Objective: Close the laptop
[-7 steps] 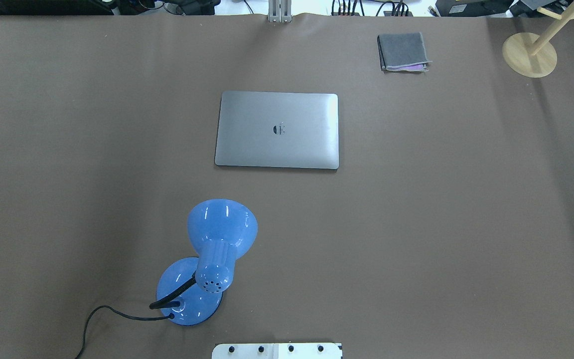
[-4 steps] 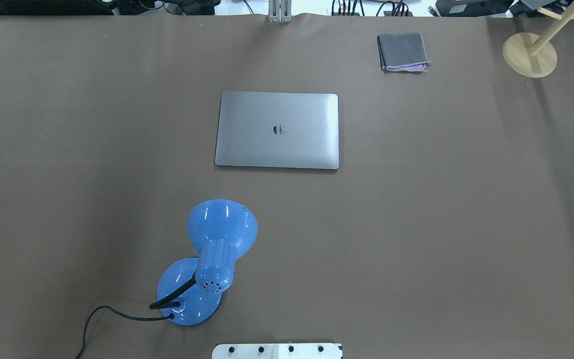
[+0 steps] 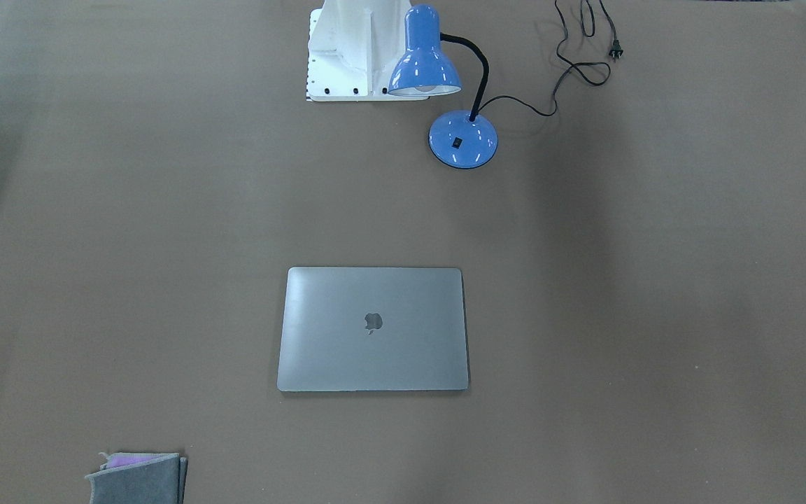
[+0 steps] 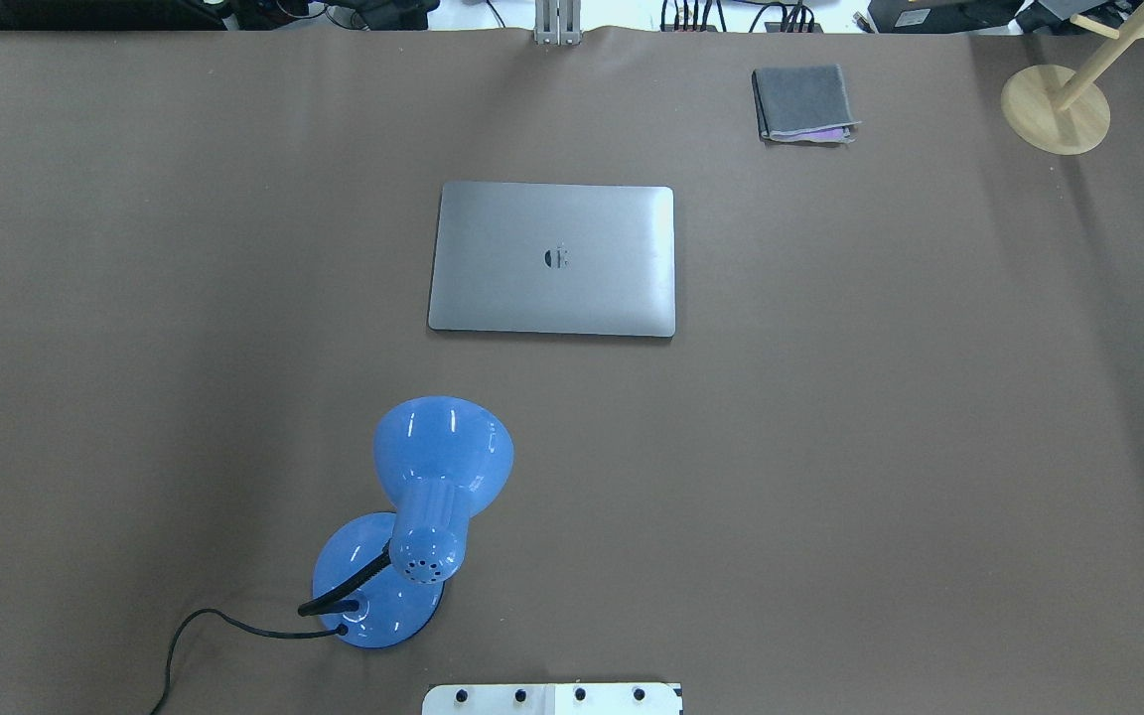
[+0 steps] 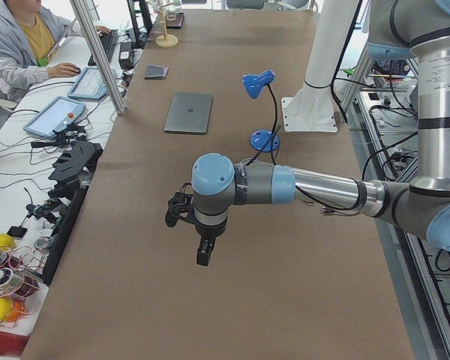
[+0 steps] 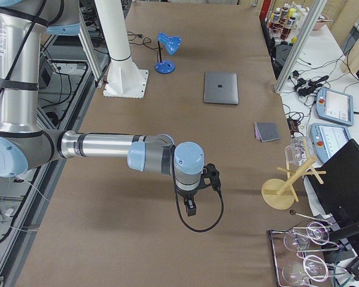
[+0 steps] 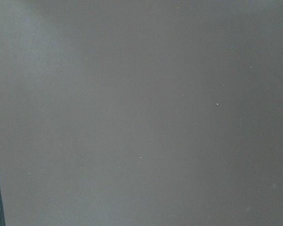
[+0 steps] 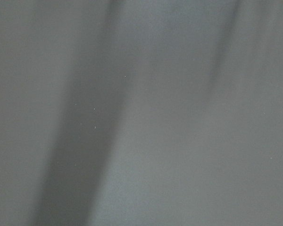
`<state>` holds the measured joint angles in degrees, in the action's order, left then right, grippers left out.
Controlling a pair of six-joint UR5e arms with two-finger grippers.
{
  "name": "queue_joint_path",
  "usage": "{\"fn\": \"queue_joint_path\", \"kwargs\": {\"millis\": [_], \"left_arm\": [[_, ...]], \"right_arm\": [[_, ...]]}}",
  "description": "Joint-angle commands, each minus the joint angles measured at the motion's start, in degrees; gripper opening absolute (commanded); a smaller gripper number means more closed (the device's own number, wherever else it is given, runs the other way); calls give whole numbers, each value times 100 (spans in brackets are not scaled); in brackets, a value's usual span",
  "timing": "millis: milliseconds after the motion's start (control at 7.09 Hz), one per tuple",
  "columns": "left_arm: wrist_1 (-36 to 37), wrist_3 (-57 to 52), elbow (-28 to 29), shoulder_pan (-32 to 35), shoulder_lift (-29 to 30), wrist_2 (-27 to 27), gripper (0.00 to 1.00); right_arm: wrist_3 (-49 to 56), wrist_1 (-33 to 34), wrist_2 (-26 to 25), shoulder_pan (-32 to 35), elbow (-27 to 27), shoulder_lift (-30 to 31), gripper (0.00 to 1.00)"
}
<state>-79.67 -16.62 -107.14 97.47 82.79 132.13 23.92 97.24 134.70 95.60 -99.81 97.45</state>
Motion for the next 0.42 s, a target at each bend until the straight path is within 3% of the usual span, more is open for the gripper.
{"fn": "queue_joint_path", "kwargs": {"millis": [0,282], "left_arm": [[-5,1,18,0,0,32,98],[-57,-8,9,-9,17,32,98]], "right_arm": [[-10,14,3,-6,-21,-16,100],[-10,14,3,-6,-30,-7,100]]}}
